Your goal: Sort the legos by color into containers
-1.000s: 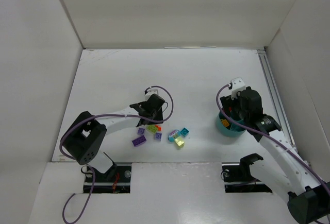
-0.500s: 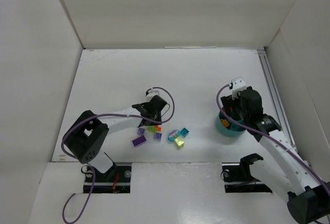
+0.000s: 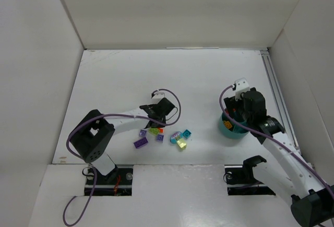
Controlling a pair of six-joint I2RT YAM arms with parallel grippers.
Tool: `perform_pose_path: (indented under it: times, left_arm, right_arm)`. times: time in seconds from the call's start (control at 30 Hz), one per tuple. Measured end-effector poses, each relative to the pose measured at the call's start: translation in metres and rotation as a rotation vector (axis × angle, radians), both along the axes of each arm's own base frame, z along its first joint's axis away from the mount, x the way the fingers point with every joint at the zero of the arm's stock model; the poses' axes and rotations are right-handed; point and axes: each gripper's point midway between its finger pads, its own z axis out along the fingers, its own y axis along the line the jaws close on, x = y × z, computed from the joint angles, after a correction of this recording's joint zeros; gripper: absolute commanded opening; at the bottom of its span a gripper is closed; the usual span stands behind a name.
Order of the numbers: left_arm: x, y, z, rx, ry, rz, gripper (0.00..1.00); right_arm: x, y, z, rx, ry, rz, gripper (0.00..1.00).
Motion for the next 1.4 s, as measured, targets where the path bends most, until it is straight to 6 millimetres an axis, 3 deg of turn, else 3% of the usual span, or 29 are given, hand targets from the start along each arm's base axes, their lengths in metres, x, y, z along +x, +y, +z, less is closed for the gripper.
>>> perform_pose_path:
  times: [0.27,0.7,0.87,1.0,1.13,1.23,1.4]
  left_arm:
    - [-0.003,-0.002,0.005,0.004,0.008,-0.008,0.05]
    - [0.018,-0.033,0.055,-0.103,-0.097,-0.095,0.04]
    - [0.032,-0.079,0.098,-0.213,-0.185,-0.221,0.05]
    - [0.044,-0.132,0.146,-0.332,-0.29,-0.366,0.05]
    - [0.052,-0.18,0.176,-0.396,-0.357,-0.491,0.05]
    - [0.056,-0.211,0.181,-0.421,-0.368,-0.571,0.07]
    - [0.058,-0.257,0.165,-0.427,-0.336,-0.684,0.07]
  right_arm:
    - [-0.001,-0.001,0.006,0.006,-0.022,-0.001,0.9]
    - [-0.009,-0.007,0.032,0.03,-0.124,-0.022,0.92]
    - [-0.018,-0.023,0.035,0.03,-0.118,-0.119,1.0]
    - [-0.029,-0.042,0.046,0.043,-0.127,-0.253,1.0]
    - [-0.043,-0.059,0.063,0.063,-0.169,-0.365,1.0]
    - [-0.057,-0.072,0.081,0.092,-0.227,-0.44,1.0]
    - [-0.085,-0.09,0.114,0.179,-0.375,-0.521,1.0]
